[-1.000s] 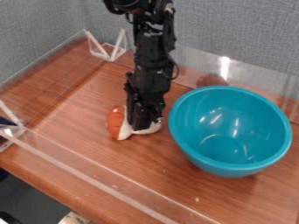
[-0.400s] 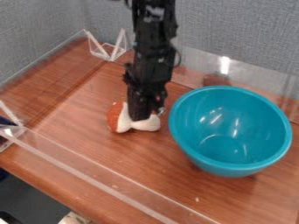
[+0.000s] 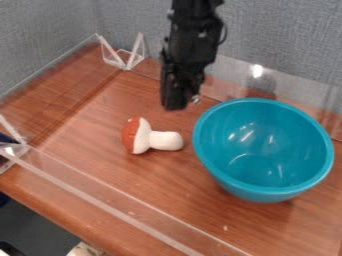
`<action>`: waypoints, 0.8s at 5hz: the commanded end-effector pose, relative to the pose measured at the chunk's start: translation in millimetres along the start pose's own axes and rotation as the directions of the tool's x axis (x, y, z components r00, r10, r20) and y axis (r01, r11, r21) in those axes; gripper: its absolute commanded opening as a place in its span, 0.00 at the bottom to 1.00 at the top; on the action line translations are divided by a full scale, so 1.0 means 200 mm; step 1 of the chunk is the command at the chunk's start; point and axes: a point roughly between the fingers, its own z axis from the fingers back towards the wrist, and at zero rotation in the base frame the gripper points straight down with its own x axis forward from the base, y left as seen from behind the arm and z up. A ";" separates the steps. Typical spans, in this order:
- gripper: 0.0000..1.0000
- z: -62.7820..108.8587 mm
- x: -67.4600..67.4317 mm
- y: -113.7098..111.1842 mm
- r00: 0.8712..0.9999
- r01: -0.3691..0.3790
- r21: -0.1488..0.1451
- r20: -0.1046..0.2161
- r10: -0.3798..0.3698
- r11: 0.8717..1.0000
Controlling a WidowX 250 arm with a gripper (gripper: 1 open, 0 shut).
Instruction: Put the mushroom in the blue bowl
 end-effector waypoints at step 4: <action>0.00 -0.34 -0.04 0.04 0.981 0.189 -0.053 -0.038 -0.191 0.981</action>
